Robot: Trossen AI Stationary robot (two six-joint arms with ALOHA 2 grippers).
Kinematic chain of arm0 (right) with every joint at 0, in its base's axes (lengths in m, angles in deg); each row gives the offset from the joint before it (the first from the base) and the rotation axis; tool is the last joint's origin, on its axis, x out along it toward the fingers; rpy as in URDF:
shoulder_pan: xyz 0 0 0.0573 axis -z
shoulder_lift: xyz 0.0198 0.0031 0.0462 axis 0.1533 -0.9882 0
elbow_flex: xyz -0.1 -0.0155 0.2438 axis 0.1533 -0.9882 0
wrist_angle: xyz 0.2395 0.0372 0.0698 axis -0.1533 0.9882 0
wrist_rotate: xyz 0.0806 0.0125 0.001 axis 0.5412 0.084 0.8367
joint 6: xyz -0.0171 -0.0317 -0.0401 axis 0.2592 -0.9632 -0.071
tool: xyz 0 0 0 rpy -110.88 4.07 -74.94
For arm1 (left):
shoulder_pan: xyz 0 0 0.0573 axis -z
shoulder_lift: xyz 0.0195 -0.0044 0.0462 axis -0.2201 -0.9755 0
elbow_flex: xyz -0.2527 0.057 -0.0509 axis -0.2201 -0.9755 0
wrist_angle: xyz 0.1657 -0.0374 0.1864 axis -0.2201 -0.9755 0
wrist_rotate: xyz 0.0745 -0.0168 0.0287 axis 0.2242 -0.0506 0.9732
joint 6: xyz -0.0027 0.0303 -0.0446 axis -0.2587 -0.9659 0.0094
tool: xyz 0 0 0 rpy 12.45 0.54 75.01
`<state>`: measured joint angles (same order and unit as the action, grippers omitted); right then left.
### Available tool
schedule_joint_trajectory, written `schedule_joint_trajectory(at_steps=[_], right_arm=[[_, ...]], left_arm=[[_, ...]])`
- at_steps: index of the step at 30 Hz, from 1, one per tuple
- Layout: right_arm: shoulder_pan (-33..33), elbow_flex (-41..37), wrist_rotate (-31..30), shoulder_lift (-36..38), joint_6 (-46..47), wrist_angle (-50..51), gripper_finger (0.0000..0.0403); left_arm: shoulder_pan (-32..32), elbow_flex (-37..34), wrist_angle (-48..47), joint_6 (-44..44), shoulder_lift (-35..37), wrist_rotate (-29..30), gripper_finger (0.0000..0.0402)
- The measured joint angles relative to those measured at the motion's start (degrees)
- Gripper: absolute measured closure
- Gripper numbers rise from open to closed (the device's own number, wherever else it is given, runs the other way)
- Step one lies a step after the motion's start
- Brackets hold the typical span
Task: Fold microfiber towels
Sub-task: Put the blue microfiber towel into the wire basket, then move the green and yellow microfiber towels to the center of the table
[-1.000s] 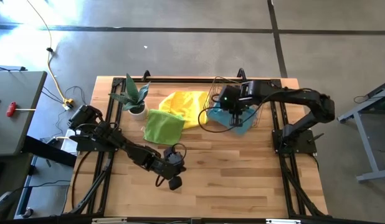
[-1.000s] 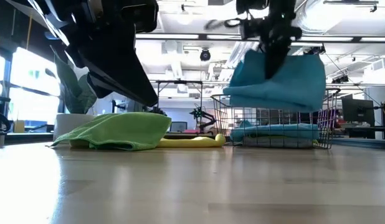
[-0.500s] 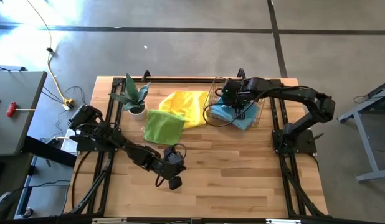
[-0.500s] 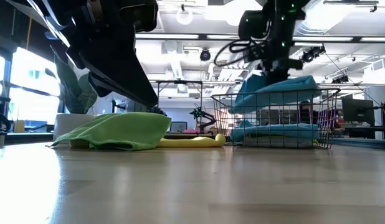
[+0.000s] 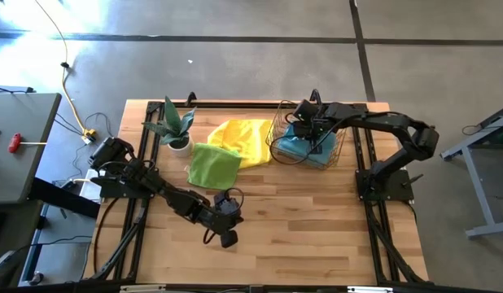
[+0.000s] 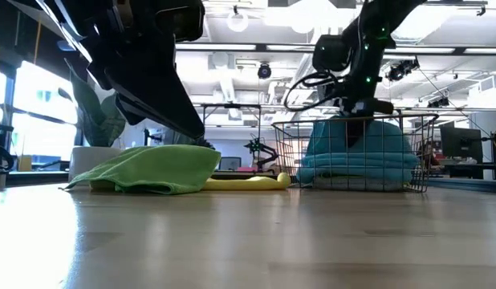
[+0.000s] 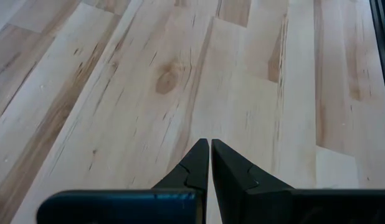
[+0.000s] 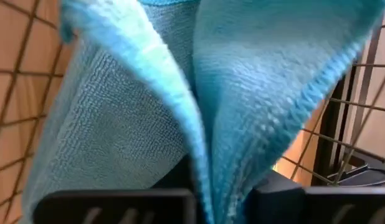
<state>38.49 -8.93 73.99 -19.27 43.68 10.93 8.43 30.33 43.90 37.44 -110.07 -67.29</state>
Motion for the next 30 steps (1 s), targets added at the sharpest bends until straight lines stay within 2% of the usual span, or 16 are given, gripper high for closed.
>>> schedule_joint_trajectory(at_steps=[5, 10, 14, 17, 20, 21, 23, 27, 29, 30], right_arm=[[0.0, -0.9, -1.3, 0.0, -1.7, -1.5, 0.0317], [-1.6, 0.8, -11.3, 0.0, -0.5, -2.0, 0.0252], [-3.3, 4.3, -18.9, 0.1, -0.3, -0.2, 0.0237], [-4.8, 8.4, -20.2, 0.2, 1.4, 3.5, 0.0239], [-6.5, 13.7, -19.1, 0.2, 8.0, 9.8, 0.0246], [-7.2, 15.4, -17.3, 0.2, 11.2, 12.1, 0.0249], [-8.3, 18.4, -9.7, 0.2, 18.1, 16.7, 0.0255], [-11.7, 20.5, 14.8, 0.3, 25.4, 20.8, 0.0262], [-14.4, 20.4, 23.5, 0.2, 26.6, 20.7, 0.0262], [-16.0, 20.4, 25.7, 0.2, 26.9, 20.7, 0.0263]], left_arm=[[-0.5, 0.0, 0.0, -0.5, 0.0, 0.0, 0.0392], [-0.5, 0.0, -0.1, -1.0, 0.0, 0.0, 0.0392], [-0.7, 0.0, -0.2, -2.5, 0.0, 0.2, 0.0392], [-1.5, 0.0, -0.4, -4.0, 0.0, 1.3, 0.0392], [-3.0, 0.1, -0.9, -8.0, 0.0, 3.2, 0.0392], [-3.6, 0.1, -1.6, -9.9, 0.0, 4.2, 0.0392], [-5.1, 0.1, -3.6, -13.2, 0.0, 7.2, 0.0392], [-9.8, 0.1, -8.7, -16.7, 0.0, 14.5, 0.0392], [-12.7, 0.1, -10.7, -17.4, 0.0, 15.9, 0.0392], [-14.3, 0.1, -11.4, -17.4, 0.0, 16.1, 0.0392]])
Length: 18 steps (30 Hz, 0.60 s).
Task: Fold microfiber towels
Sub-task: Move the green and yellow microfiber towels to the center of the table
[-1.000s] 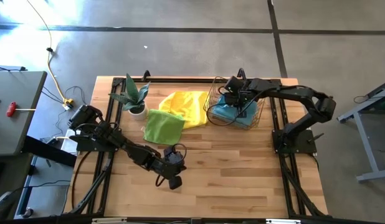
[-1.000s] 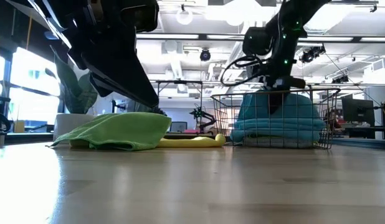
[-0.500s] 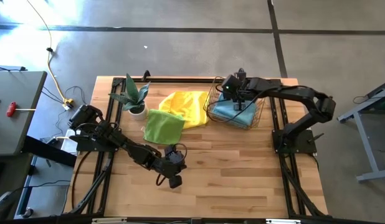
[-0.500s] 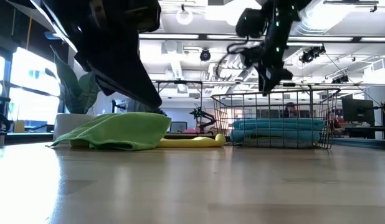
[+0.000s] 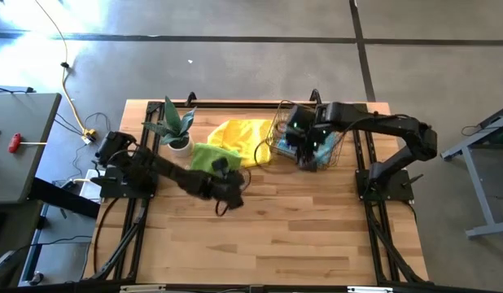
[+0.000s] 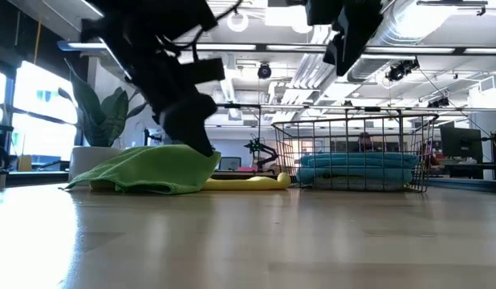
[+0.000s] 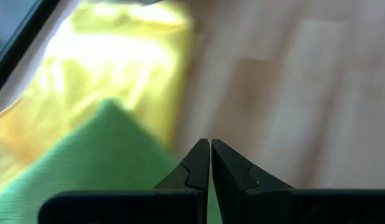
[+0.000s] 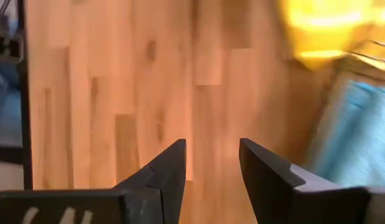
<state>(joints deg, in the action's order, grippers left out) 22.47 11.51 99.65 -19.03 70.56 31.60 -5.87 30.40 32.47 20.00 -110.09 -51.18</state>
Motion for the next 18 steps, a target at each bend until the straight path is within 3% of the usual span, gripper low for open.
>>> schedule_joint_trajectory(at_steps=[2, 7, 11, 15, 18], right_arm=[[-3.7, 0.0, 0.1, 0.0, 0.0, -0.4, 0.0263], [-12.7, 0.0, -6.3, 0.0, 0.1, -2.5, 0.0263], [-18.4, 0.0, -11.8, 0.0, 2.2, -7.2, 0.0263], [-23.1, 0.0, -14.1, 0.0, 4.4, -11.5, 0.0263], [-26.5, 0.0, -15.6, 0.0, 3.4, -13.8, 0.0263]], left_arm=[[-2.9, 0.0, -1.0, 0.0, 0.0, 0.0, 0.0392], [-9.0, 0.0, -1.7, 0.2, 0.0, 0.2, 0.0392], [-12.1, 0.0, -7.6, 4.4, -0.8, -4.2, 0.0392], [-12.2, -1.1, -9.6, 9.7, -3.1, -11.6, 0.0392], [-10.0, -1.5, -9.0, 11.7, -4.7, -12.1, 0.0392]])
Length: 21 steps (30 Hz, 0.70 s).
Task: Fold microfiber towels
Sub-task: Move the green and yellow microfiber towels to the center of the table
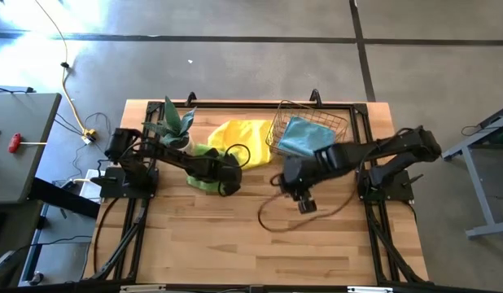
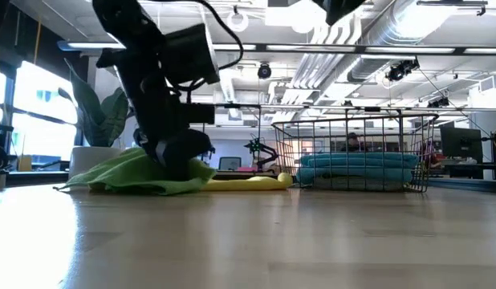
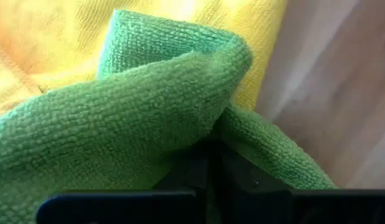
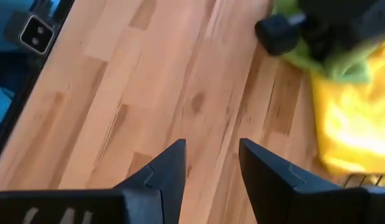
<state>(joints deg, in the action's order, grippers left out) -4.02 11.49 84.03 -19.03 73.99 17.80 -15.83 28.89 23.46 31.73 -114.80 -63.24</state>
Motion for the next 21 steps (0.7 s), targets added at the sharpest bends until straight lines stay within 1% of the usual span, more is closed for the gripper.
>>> schedule_joint_trajectory(at_steps=[3, 5, 7, 11, 16, 18, 21], right_arm=[[-3.3, -0.5, -3.6, 0.0, -0.9, -2.5, 0.0263], [-5.1, -2.5, -5.8, 0.0, -1.0, -6.4, 0.0263], [-6.6, -5.6, -6.4, 0.0, -1.0, -10.9, 0.0263], [-8.8, -14.6, -7.1, -0.1, -1.0, -24.3, 0.0263], [-9.8, -25.4, -9.0, -0.1, 0.8, -43.1, 0.0263], [-9.8, -28.7, -10.2, -0.1, 2.8, -48.9, 0.0263], [-9.8, -32.5, -12.0, -0.1, 5.8, -57.7, 0.0263]], left_arm=[[3.8, 0.1, 0.7, 2.5, -1.0, 0.8, 0.0392], [6.7, 0.1, 2.4, 3.5, -1.0, 0.1, 0.0392], [9.7, -0.1, 5.6, 3.7, -0.9, -1.6, 0.0392], [15.4, -0.2, 14.3, 3.3, -1.1, -5.1, 0.0392], [20.3, -0.5, 24.9, 2.8, -1.5, -12.1, 0.0392], [21.6, -0.4, 30.3, 2.6, -1.5, -13.1, 0.0392], [22.3, -0.3, 38.1, -1.0, -1.5, -13.5, 0.0392]])
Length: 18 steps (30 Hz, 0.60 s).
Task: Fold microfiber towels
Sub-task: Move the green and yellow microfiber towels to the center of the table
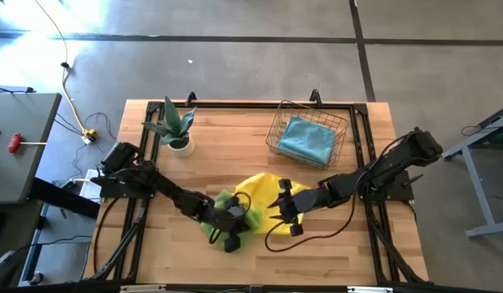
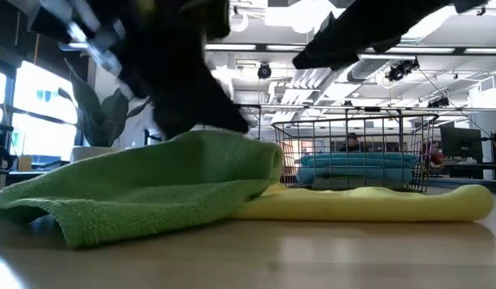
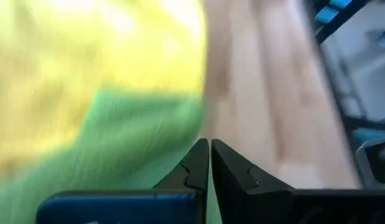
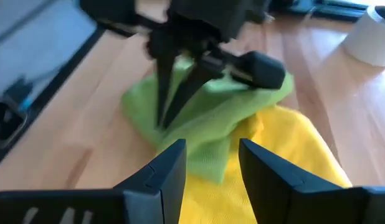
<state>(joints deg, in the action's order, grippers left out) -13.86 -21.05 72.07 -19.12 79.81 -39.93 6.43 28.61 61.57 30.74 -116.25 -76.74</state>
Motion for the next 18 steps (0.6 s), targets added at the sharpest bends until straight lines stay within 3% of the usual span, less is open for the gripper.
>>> schedule_joint_trajectory(at_steps=[3, 8, 14, 18], right_arm=[[0.0, -3.7, -1.5, 0.0, 2.8, -8.5, 0.0263], [-0.2, -9.2, -1.6, -0.8, 10.0, -19.4, 0.0263], [-2.6, -10.5, -5.2, -5.2, 18.2, -18.3, 0.0263], [-3.6, -10.2, -7.5, -9.4, 18.7, -18.3, 0.0263]], left_arm=[[0.0, 1.6, 2.3, -3.3, 0.8, -0.4, 0.0392], [0.5, 4.8, -2.3, -6.3, 4.8, -2.8, 0.0392], [3.7, 5.8, -10.2, -5.7, 7.2, -4.5, 0.0392], [5.8, 5.7, -17.3, -4.8, 5.9, 0.3, 0.0392]])
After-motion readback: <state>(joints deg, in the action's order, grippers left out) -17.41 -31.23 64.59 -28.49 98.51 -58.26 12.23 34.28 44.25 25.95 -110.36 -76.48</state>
